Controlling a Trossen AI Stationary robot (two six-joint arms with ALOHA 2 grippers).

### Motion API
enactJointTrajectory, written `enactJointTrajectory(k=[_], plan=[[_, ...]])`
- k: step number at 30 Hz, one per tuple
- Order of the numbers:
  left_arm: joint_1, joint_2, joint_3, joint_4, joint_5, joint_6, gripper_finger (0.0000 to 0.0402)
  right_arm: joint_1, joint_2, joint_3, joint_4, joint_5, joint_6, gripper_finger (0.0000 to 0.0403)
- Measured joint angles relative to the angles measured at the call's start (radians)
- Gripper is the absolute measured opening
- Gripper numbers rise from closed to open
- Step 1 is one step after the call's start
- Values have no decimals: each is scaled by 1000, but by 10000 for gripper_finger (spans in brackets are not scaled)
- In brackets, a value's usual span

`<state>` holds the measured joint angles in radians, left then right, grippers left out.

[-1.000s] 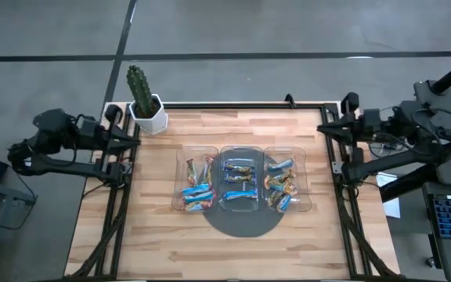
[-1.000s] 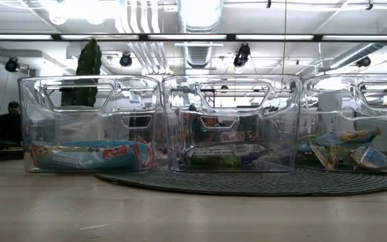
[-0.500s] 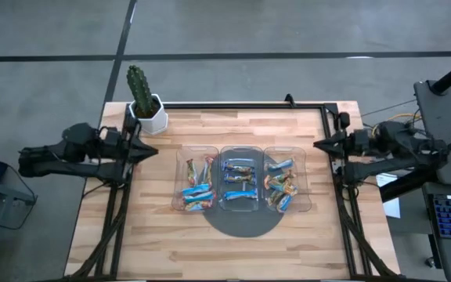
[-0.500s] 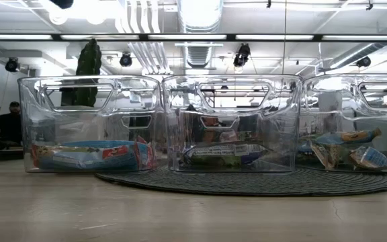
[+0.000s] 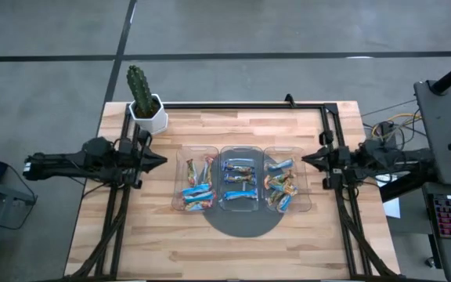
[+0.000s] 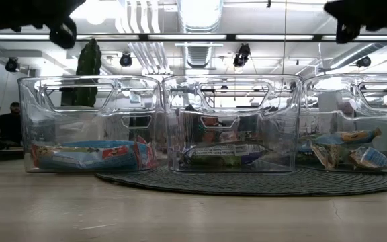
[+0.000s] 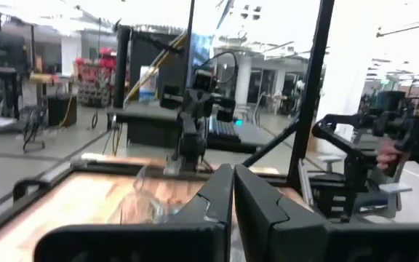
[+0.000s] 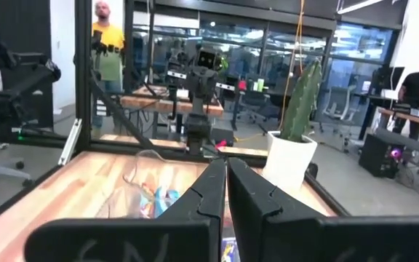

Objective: Pick and place Granola Bars by type
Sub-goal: Return to Home Position

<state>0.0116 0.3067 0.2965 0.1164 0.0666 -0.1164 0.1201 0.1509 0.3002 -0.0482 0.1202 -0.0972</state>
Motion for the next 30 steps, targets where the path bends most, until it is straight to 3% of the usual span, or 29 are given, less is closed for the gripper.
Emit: enactJointTrajectory(k=[13, 30], plan=[[0, -25, -165, 36, -151, -15, 0, -1, -151, -281, 182, 39, 62, 8], [0, -43, -287, 110, -147, -19, 0, -1, -143, -291, 96, 39, 47, 8]])
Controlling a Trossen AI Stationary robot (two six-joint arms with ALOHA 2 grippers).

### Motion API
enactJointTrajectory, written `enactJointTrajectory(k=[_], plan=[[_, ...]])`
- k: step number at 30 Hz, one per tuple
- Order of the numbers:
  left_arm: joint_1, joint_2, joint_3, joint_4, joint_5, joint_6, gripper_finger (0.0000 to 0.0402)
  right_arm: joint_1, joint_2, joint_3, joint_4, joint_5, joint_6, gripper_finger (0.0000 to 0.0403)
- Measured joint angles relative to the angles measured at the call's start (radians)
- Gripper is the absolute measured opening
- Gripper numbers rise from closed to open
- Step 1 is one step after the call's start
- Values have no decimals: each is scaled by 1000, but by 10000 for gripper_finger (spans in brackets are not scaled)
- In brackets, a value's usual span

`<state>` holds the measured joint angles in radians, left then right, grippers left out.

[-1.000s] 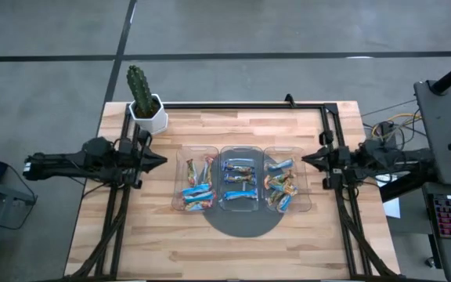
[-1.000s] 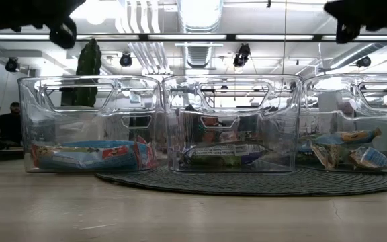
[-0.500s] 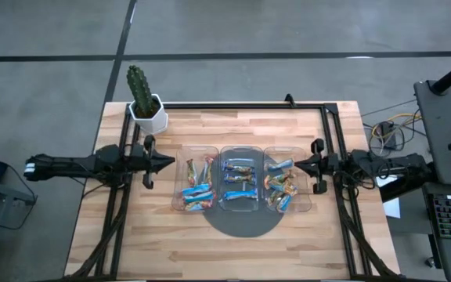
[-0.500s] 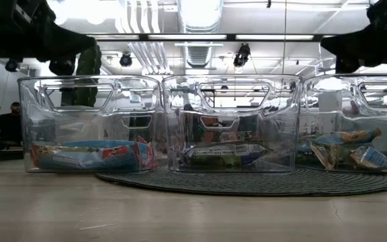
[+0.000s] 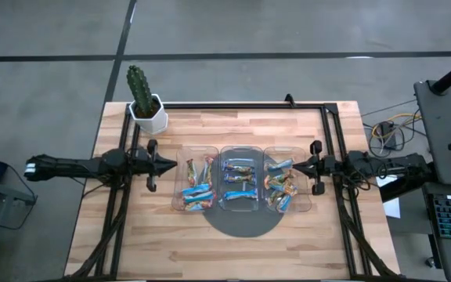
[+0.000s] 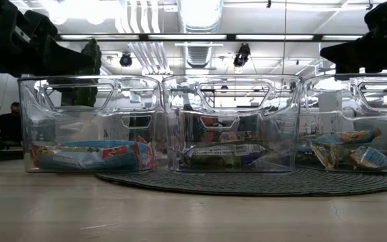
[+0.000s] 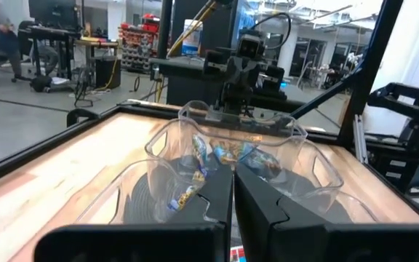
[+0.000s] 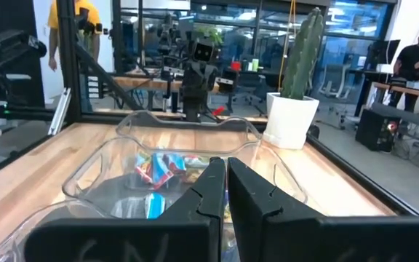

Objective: Pick and place Granola Bars by type
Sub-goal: Return to Home Position

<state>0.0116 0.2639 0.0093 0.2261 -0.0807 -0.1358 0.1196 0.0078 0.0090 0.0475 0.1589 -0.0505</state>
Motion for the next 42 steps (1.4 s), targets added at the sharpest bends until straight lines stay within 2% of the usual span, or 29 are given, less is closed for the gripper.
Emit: enactJointTrajectory(k=[10, 14, 22, 29, 42], plan=[[0, -2, 0, -1, 19, -2, 0, 0, 0, 0, -15, -14, -21, 8], [0, -2, 0, -2, 61, -20, 0, 0, 0, 0, -19, -65, 14, 8], [0, -2, -1, -12, 63, -22, 0, 0, 2, 0, -33, -110, 120, 9], [0, -2, -1, -39, 62, -37, 0, 0, 2, 0, -32, -107, 213, 9], [0, 0, -2, -44, 61, -33, 0, 0, 2, 0, -32, -107, 219, 9]])
